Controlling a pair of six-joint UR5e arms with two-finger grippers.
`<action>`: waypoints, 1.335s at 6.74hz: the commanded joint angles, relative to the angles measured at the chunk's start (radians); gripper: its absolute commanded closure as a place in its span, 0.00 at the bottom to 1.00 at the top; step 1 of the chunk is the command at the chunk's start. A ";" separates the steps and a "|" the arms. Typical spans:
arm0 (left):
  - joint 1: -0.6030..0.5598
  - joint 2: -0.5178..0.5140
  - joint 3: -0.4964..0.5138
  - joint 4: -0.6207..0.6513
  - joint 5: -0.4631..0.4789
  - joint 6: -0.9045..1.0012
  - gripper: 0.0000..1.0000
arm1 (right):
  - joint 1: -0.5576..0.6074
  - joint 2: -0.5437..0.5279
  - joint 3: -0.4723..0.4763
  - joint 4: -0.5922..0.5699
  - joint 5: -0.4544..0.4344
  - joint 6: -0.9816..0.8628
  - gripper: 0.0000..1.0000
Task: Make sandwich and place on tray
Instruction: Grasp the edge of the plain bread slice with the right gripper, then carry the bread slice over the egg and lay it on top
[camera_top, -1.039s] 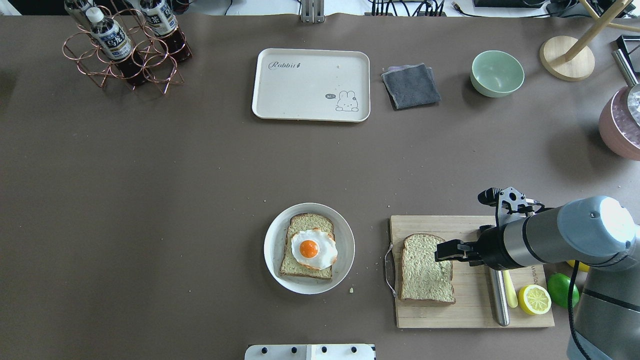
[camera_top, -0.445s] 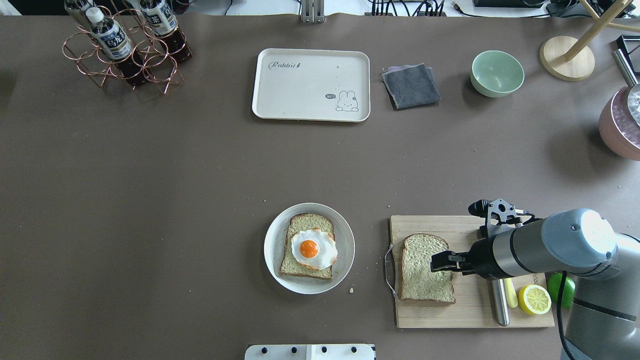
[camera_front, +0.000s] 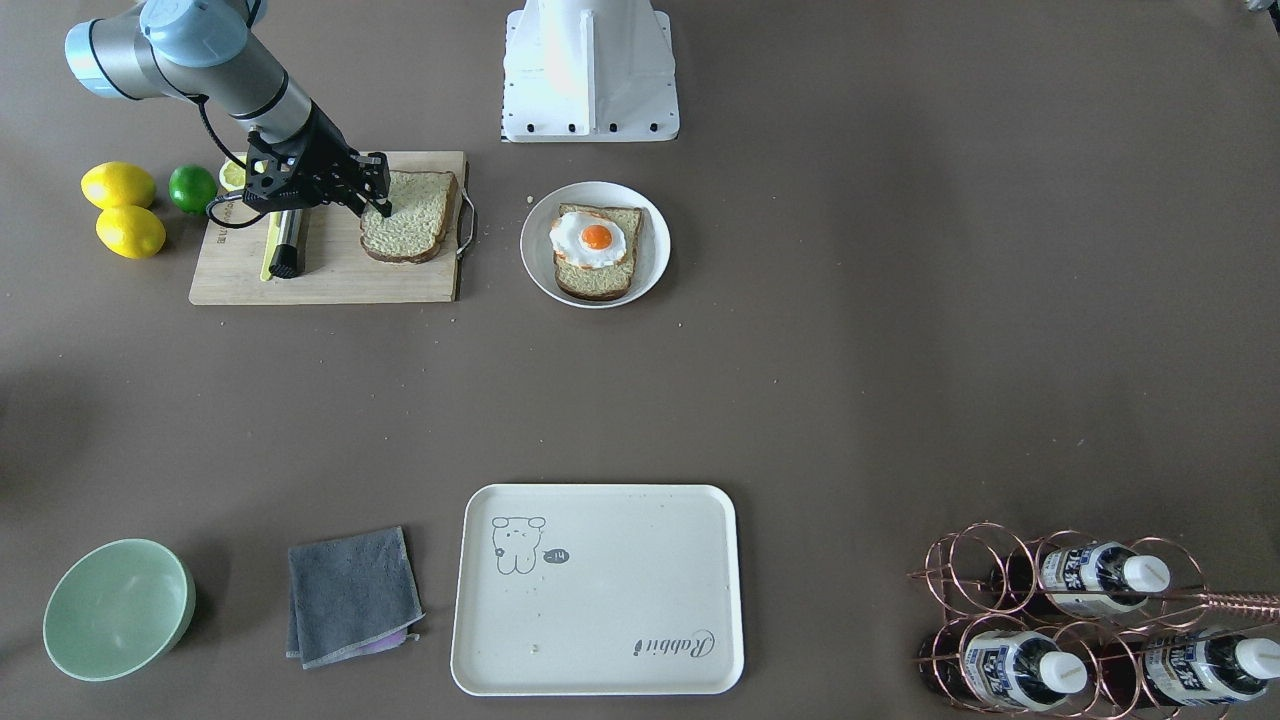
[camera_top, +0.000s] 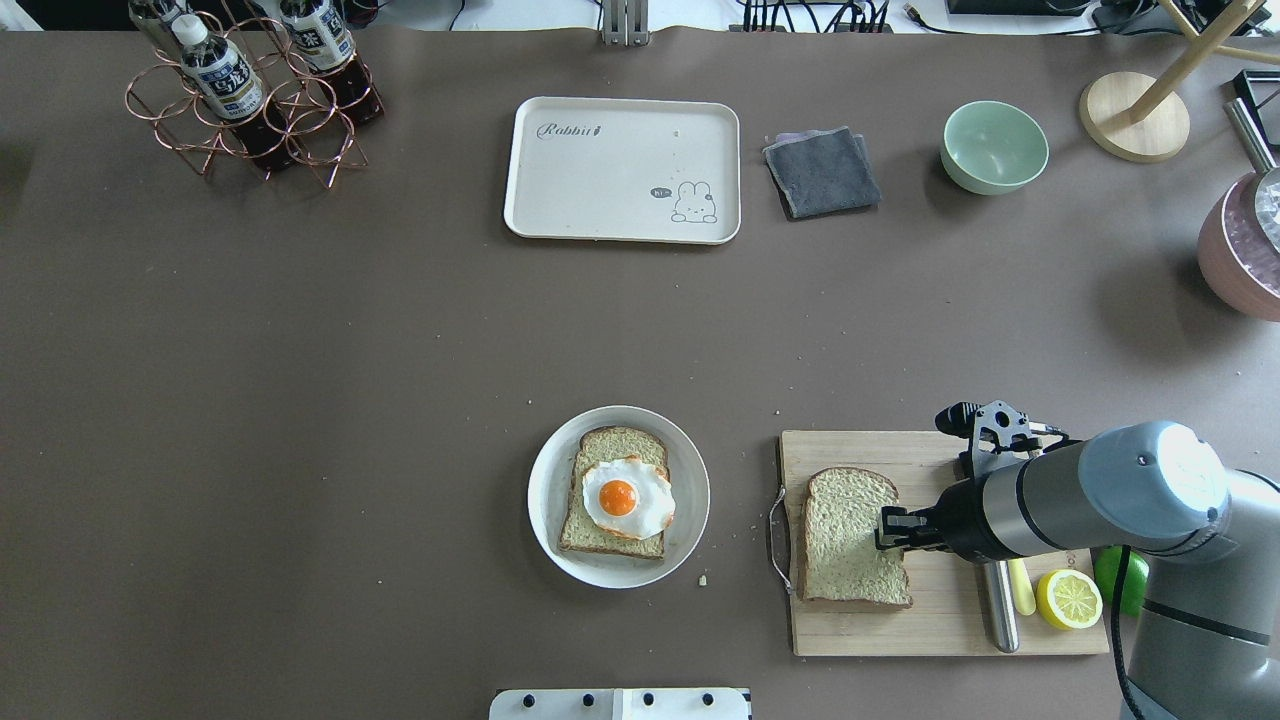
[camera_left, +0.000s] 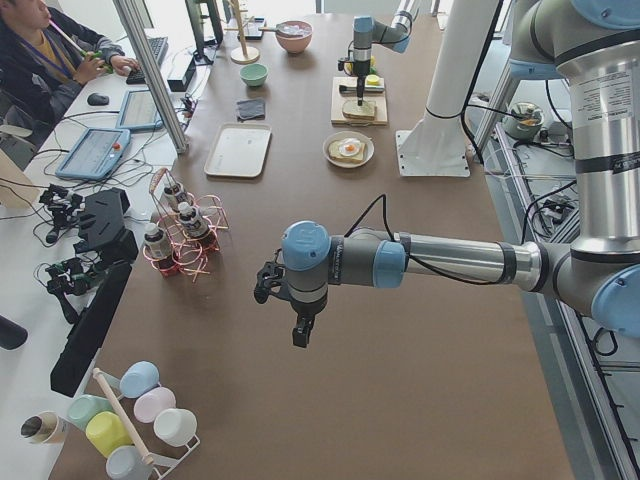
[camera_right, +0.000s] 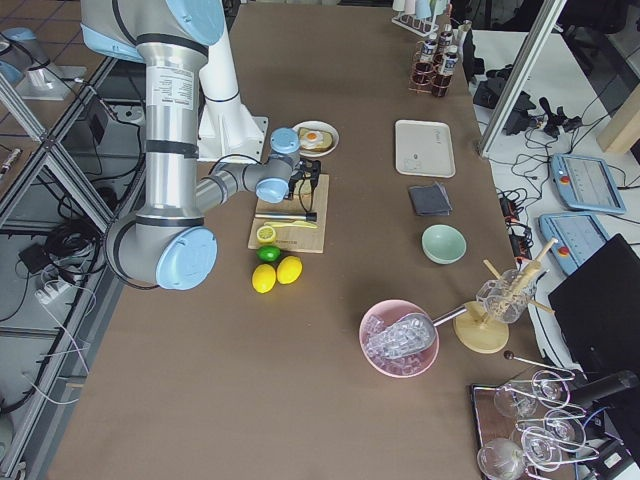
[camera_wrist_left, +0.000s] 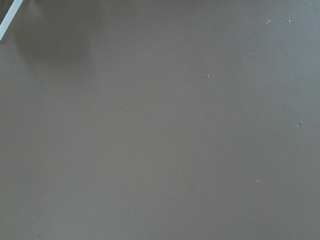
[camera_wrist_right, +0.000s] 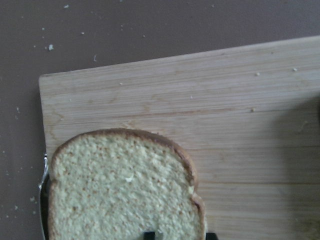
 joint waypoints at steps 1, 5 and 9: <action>0.000 0.000 0.000 0.000 0.000 -0.002 0.02 | -0.001 0.010 0.007 0.001 0.000 0.001 1.00; 0.000 0.000 0.011 0.000 0.000 -0.002 0.02 | 0.011 0.163 0.021 0.003 0.023 -0.002 1.00; -0.002 0.000 0.038 0.000 0.000 0.000 0.02 | -0.002 0.419 -0.152 0.000 0.014 -0.005 1.00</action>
